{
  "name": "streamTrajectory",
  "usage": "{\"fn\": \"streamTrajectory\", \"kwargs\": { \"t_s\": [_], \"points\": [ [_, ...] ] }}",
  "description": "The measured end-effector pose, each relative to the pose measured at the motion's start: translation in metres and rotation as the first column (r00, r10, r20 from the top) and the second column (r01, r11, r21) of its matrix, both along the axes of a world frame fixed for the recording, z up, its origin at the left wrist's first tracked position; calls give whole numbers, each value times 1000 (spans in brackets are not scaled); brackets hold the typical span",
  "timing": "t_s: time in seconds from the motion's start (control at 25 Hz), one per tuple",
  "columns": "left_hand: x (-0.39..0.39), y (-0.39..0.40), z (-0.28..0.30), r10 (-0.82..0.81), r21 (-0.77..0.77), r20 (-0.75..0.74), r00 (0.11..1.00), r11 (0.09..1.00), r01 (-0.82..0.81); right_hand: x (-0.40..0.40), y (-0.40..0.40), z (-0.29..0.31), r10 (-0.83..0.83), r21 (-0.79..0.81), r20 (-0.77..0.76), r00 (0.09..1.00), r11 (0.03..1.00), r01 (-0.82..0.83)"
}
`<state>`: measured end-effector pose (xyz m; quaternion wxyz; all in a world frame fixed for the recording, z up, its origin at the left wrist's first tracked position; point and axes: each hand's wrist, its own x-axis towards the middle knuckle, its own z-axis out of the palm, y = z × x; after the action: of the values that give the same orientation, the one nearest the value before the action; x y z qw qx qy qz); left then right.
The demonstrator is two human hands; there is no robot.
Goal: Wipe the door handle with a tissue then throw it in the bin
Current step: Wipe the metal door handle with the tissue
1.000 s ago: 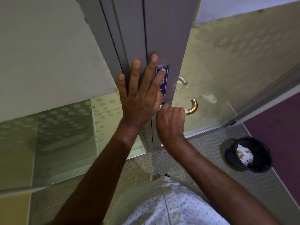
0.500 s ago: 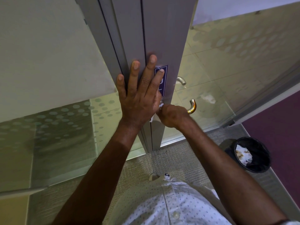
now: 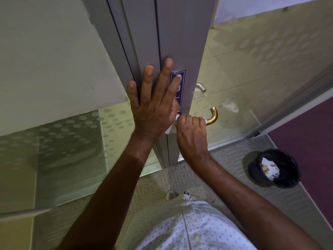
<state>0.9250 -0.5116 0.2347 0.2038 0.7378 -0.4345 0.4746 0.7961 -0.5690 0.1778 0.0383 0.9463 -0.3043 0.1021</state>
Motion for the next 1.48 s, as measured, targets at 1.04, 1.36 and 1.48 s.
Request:
{"fn": "streamTrajectory", "kwargs": {
  "t_s": [1.04, 1.36, 1.48],
  "points": [
    [-2, 2, 2, 54, 50, 13, 998, 997, -54, -21, -73, 1, 495, -48, -71, 866, 865, -499],
    [0, 3, 0, 87, 59, 31, 996, 994, -89, -43, -72, -10, 480, -42, 26, 877, 877, -479],
    [1, 3, -1, 89, 53, 37, 995, 994, -91, -48, -75, -13, 491, -79, 26, 871, 870, -487]
  ]
}}
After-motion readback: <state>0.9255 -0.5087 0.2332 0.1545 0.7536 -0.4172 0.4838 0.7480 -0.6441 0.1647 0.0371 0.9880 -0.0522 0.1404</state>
